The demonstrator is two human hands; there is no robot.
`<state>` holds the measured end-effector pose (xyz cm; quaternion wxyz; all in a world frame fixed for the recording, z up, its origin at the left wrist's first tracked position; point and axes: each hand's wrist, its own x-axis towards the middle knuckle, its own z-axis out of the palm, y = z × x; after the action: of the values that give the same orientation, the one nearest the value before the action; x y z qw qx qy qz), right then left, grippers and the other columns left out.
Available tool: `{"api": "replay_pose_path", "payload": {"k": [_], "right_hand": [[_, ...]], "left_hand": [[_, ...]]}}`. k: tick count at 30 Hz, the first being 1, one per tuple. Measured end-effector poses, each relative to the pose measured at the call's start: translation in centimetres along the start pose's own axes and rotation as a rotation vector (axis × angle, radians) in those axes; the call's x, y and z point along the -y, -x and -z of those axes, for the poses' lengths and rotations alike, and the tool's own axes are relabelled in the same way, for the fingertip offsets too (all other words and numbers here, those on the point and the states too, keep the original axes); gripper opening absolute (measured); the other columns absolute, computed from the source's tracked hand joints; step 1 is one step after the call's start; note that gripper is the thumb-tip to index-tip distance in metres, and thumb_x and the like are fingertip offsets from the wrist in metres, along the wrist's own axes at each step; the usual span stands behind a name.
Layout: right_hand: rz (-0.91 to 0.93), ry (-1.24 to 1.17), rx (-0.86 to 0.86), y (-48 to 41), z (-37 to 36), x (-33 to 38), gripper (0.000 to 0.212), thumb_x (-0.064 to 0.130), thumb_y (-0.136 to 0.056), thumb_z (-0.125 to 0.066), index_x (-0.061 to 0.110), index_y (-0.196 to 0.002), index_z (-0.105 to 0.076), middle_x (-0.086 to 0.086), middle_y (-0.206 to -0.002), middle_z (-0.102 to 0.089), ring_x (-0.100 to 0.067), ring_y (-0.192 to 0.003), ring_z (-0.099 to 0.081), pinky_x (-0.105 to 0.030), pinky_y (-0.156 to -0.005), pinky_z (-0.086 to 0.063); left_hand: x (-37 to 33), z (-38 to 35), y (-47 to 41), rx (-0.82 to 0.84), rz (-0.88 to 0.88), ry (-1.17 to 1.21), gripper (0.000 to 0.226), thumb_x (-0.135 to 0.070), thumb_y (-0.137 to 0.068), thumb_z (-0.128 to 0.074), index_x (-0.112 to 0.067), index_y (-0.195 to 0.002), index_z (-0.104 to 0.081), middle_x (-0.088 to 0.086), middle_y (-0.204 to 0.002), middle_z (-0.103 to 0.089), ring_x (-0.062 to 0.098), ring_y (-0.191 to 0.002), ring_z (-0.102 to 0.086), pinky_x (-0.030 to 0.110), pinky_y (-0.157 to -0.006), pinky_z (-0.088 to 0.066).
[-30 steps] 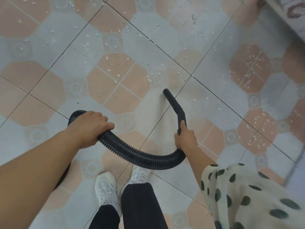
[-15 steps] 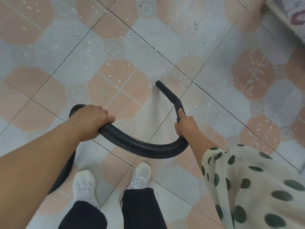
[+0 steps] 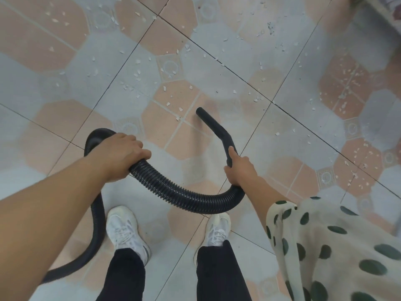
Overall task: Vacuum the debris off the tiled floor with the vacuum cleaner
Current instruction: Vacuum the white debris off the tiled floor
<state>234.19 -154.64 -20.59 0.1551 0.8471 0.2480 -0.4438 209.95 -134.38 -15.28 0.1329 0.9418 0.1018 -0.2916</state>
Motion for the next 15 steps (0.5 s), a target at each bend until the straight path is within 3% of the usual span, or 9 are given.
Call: {"api": "replay_pose_path", "payload": {"k": [8,15], "right_hand": [[0.008,-0.010,0.019,2.0,-2.8,8.7,0.068,0.028,-0.101,-0.043,0.036,-0.156,-0.002,-0.019,-0.131,-0.043,-0.034,-0.096,-0.059,-0.044,-0.086,-0.055],[-0.128,-0.008,-0.057,1.8,-0.7,11.0,0.070,0.024,-0.101,-0.044,0.032,-0.157,-0.001,-0.021,-0.133,-0.040,-0.027,-0.084,-0.045,-0.035,-0.074,-0.044]], "left_hand": [[7.1,-1.6,5.4,0.027,0.010,0.035,0.016,-0.020,-0.086,-0.052,-0.033,-0.095,-0.048,-0.011,-0.080,-0.040,0.013,-0.090,-0.046,0.027,-0.081,-0.033],[10.0,-2.0,6.1,-0.075,0.061,0.075,0.025,-0.017,-0.084,-0.055,-0.034,-0.082,-0.036,-0.012,-0.069,-0.035,0.013,-0.076,-0.035,0.027,-0.070,-0.023]]}}
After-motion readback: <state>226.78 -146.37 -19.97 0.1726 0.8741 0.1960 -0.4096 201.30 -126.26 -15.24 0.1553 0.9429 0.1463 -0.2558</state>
